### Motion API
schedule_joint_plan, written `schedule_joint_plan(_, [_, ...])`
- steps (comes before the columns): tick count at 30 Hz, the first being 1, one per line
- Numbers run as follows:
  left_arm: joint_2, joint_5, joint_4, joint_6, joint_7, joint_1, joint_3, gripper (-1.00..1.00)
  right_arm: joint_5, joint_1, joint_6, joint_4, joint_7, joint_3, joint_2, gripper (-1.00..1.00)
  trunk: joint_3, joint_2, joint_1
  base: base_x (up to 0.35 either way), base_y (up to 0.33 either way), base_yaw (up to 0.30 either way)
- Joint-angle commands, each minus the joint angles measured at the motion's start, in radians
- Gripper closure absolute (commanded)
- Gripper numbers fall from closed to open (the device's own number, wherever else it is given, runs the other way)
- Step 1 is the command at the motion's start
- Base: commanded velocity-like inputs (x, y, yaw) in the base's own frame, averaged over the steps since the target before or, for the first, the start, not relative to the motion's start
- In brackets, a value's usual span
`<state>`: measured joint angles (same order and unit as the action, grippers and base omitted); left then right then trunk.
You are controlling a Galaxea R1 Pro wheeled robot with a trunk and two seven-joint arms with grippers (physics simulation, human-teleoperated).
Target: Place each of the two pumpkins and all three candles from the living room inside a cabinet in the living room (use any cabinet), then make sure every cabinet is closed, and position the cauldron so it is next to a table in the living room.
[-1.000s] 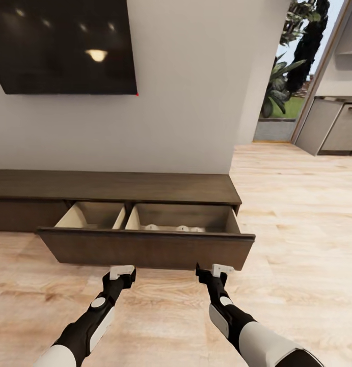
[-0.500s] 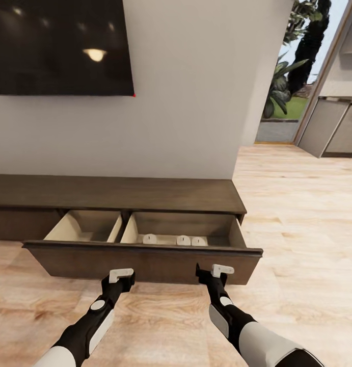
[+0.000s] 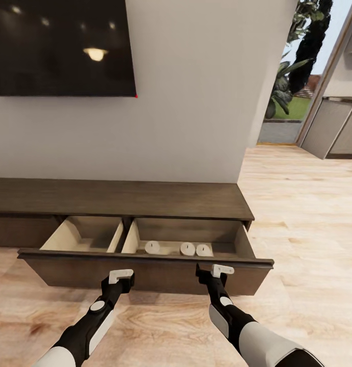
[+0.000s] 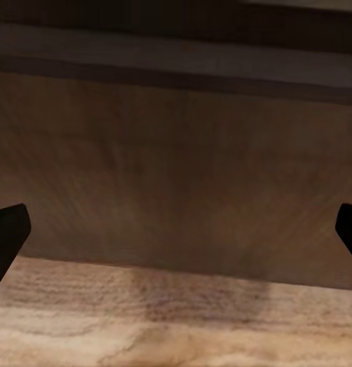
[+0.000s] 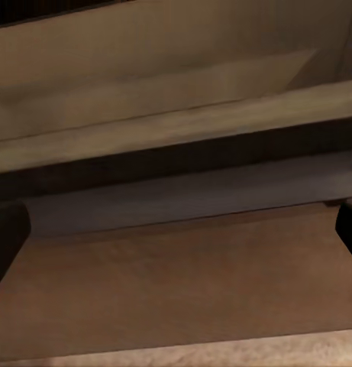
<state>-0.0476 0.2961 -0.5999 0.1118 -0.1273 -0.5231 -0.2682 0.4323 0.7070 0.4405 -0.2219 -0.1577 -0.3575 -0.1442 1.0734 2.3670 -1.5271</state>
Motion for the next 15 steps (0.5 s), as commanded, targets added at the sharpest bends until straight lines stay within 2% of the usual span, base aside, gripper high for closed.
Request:
schedule_joint_plan(1, [0.0,0.0,0.0,0.0,0.0,0.0,0.0,-1.0,-0.001,0.0,0.0,0.0,0.0,-0.001,0.0,-1.0,0.0,0.0,0.0,0.012,0.004,0.0])
schedule_joint_plan(6, [0.0,0.0,0.0,0.001,0.0,0.0,0.0,-1.0,-0.001,0.0,0.0,0.001,0.0,-0.001,0.0,-1.0,0.0,0.0,0.0,0.029,0.001,0.0])
schedule_joint_plan(11, [0.0,0.0,0.0,0.0,0.0,0.0,0.001,-1.0,-0.001,0.0,0.0,0.001,0.0,-0.001,0.0,-1.0,0.0,0.0,0.0,0.269,0.0,0.0])
schedule_joint_plan(15, [0.0,0.0,0.0,0.001,0.0,0.0,0.001,-1.0,-0.001,0.0,0.0,0.001,0.0,-0.001,0.0,-1.0,0.0,0.0,0.0,0.085,0.0,0.0])
